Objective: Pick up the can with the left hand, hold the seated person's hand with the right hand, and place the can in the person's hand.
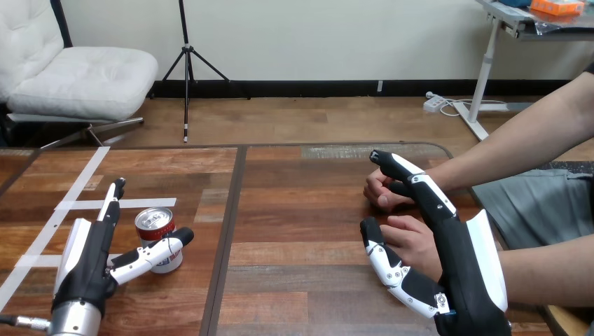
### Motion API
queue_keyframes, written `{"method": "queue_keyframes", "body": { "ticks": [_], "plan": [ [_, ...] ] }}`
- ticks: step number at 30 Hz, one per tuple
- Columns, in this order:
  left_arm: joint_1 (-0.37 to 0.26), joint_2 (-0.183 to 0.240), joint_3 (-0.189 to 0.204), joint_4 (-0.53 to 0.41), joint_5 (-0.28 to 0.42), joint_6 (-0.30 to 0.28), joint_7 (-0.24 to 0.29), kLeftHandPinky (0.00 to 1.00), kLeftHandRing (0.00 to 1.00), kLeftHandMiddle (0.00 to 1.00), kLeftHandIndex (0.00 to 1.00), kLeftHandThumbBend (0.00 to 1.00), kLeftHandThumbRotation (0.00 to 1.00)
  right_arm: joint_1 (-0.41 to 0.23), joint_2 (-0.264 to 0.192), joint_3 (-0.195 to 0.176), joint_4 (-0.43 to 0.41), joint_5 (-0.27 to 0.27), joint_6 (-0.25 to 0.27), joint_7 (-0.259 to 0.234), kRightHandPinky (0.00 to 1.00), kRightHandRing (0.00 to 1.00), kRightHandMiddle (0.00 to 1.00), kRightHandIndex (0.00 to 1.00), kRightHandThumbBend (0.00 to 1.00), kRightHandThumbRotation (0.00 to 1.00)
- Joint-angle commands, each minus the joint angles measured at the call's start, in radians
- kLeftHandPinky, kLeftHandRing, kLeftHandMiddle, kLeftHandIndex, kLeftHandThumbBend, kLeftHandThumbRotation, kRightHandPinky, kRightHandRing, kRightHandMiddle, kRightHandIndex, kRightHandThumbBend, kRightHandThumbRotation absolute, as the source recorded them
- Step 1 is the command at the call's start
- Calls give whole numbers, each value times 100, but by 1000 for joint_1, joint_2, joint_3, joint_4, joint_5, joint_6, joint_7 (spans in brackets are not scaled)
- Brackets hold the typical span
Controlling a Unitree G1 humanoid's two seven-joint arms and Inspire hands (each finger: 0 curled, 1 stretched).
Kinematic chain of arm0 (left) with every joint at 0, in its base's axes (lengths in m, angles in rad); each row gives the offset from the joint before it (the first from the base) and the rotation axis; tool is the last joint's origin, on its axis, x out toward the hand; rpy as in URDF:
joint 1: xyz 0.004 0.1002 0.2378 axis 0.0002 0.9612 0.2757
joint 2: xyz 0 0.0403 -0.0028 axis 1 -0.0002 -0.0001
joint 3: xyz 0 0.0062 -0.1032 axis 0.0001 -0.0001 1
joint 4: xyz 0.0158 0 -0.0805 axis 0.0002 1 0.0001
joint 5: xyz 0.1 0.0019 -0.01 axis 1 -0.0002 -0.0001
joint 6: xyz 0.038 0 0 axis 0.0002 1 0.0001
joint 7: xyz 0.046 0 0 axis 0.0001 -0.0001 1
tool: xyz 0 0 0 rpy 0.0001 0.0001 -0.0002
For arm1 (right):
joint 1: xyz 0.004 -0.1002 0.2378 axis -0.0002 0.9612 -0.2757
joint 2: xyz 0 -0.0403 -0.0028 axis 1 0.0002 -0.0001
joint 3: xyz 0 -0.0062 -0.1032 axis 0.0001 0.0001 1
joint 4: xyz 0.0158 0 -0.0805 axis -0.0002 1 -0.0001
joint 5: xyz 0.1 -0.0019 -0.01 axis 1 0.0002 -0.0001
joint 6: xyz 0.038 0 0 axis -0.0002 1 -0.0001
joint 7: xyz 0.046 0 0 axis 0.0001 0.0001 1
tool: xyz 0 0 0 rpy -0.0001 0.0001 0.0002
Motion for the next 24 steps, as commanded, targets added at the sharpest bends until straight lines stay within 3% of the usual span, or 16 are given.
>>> {"method": "queue_keyframes", "body": {
  "ticks": [1,16,24],
  "plan": [
    [-93,40,-23,24,19,4,19,100,100,100,100,100,50,-49,0,0,-5,11,-16,0,82,86,86,83,25,0],
    [-146,51,-50,104,44,8,50,99,100,100,100,100,47,-46,-1,1,-3,14,-19,5,82,86,86,83,25,0],
    [-174,58,-66,143,61,10,62,94,99,99,100,100,46,-42,2,2,-5,23,-15,7,82,86,86,83,25,0]
  ]
}}
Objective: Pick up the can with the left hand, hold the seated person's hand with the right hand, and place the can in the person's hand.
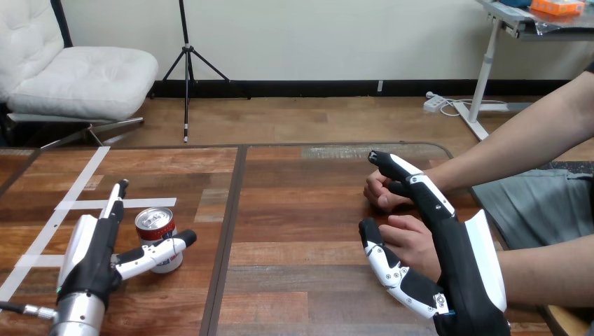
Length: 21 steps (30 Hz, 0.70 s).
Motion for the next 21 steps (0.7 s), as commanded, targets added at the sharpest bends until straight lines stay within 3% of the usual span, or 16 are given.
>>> {"method": "queue_keyframes", "body": {
  "ticks": [1,21],
  "plan": [
    [-94,33,-24,24,11,-3,14,94,99,99,100,100,46,-42,1,0,-6,19,-14,1,82,86,86,83,25,0],
    [-143,40,-59,80,22,-4,23,82,95,97,100,98,45,-38,-3,-3,-12,6,-16,-2,81,85,85,83,25,0]
  ]
}}
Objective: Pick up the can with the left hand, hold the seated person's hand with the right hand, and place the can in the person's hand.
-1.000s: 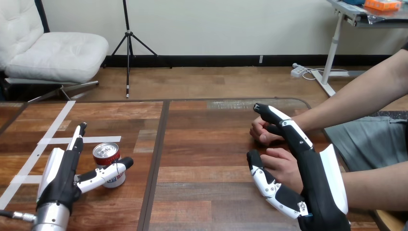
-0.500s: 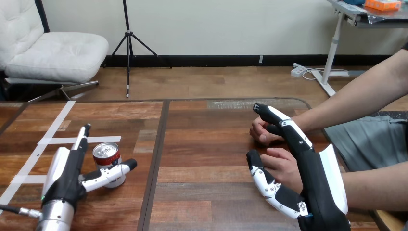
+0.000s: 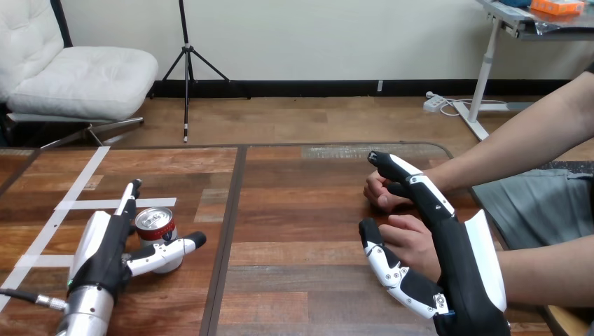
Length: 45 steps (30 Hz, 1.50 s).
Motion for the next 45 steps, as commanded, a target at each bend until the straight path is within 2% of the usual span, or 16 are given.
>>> {"method": "queue_keyframes", "body": {
  "ticks": [1,17,30,45],
  "plan": [
    [-91,30,-14,15,7,-5,21,82,95,97,100,98,45,-38,-3,-2,-12,11,-15,0,81,85,86,83,25,0],
    [-118,28,-34,56,10,-4,36,72,92,95,99,100,48,-35,-3,-2,-17,11,-14,3,82,86,86,83,25,0],
    [-128,28,-60,67,34,32,75,73,90,92,96,97,47,-30,-4,-5,-22,9,-10,4,82,86,86,83,25,0],
    [-132,20,-63,94,23,14,119,71,84,86,90,91,41,-28,-2,-7,-29,11,-4,3,83,86,85,83,26,0]
  ]
}}
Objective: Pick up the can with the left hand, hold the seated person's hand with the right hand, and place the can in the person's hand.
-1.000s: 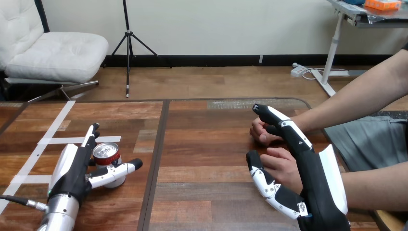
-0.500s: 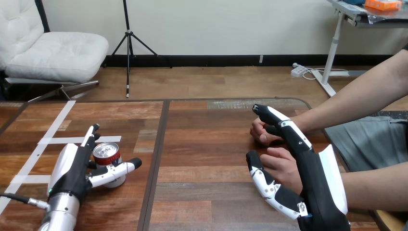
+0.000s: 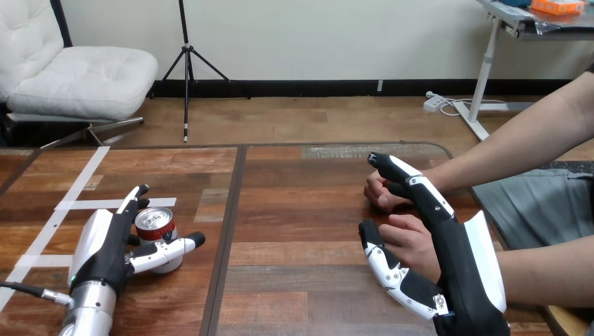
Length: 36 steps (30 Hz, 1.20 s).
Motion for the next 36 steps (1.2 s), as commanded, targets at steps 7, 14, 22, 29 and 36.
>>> {"method": "queue_keyframes", "body": {
  "ticks": [7,14,22,29,36],
  "plan": [
    [-77,0,-2,31,-15,-44,45,68,81,83,86,89,38,-32,-3,-6,-30,13,-9,1,83,86,85,82,26,0],
    [-79,0,-7,47,-13,-51,59,69,80,81,84,89,36,-31,-5,-8,-35,9,-5,2,83,85,85,82,26,0],
    [-72,-1,-6,51,-15,-61,69,68,80,81,83,88,37,-31,-6,-13,-38,-10,-4,-4,83,85,84,82,26,0],
    [-69,0,-10,57,-4,-71,95,66,78,79,81,87,37,-29,-5,-12,-43,-3,-2,1,82,84,84,82,26,0],
    [-70,-4,-8,79,-8,-112,125,63,75,77,78,85,32,-27,-5,-10,-43,7,-5,5,83,85,84,82,26,0]
  ]
}}
